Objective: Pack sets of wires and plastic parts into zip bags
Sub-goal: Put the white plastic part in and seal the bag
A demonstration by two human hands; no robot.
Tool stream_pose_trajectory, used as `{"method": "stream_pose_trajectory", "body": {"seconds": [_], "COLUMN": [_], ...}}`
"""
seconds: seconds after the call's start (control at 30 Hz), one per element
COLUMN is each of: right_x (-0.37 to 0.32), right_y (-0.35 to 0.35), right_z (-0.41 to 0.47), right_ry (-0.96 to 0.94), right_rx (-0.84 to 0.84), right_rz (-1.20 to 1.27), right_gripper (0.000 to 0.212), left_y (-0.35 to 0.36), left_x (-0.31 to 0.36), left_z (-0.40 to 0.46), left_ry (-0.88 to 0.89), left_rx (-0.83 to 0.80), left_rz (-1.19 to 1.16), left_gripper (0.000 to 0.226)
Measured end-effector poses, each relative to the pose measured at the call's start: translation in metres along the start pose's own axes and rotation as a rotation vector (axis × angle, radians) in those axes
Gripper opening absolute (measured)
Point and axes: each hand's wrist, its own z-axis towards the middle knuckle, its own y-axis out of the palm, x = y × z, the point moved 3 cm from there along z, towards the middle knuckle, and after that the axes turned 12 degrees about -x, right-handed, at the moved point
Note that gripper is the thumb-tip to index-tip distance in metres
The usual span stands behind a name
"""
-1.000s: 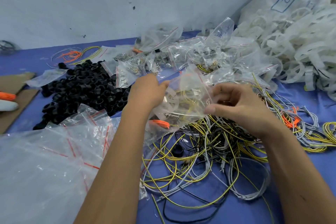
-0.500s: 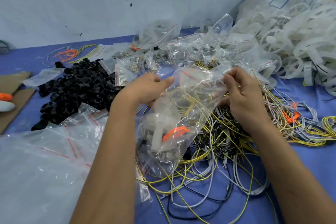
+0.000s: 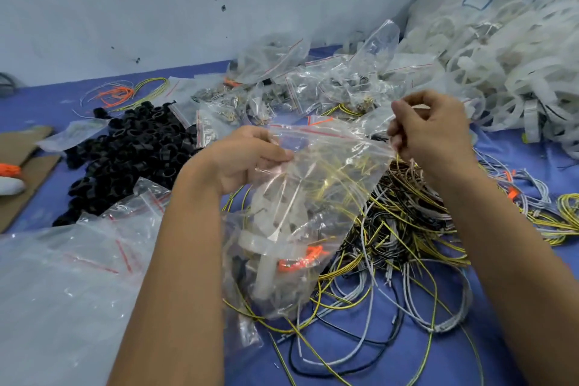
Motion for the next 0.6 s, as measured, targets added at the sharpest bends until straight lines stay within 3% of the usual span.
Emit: {"method": "stream_pose_trajectory", "body": {"seconds": [0.13, 0.2, 0.27, 0.33, 0.4, 0.47, 0.6], "right_x": [-0.003, -0.002, 0.0, 0.001, 0.0, -0.001, 0.005], "right_y": [0.016, 0.022, 0.022, 0.018, 0.016, 0.019, 0.035], "right_z": [-0.001, -0.005, -0.005, -0.001, 0.005, 0.01, 0.013], "right_ry": [0.119, 0.114, 0.119, 0.139, 0.12, 0.063, -0.007], "right_rx": [-0.371, -0.437, -0.47, -0.436, -0.301, -0.166, -0.051], "right_rz": [-0.192, -0.253, -0.164, -0.059, 0.017, 0.047, 0.102], "right_gripper": [0.058, 0.04, 0.016, 0.011, 0.012, 0.015, 0.022], "left_y": [0.002, 0.002, -0.001, -0.004, -0.003, 0.0, 0.007], "left_x": [0.003, 0.002, -0.002, -0.007, -0.012, -0.013, -0.013], "left_z": [0.002, 0.003, 0.001, -0.002, -0.004, -0.007, -0.008], "left_ry": [0.065, 0.081, 0.044, -0.061, -0.121, -0.098, -0.031], "left_rx": [0.052, 0.045, 0.028, 0.01, -0.061, -0.193, -0.421], "left_rz": [-0.064, -0.077, 0.019, 0.227, 0.308, 0.223, 0.033], "left_gripper": [0.047, 0.047, 0.032, 0.019, 0.025, 0.033, 0.022]}}
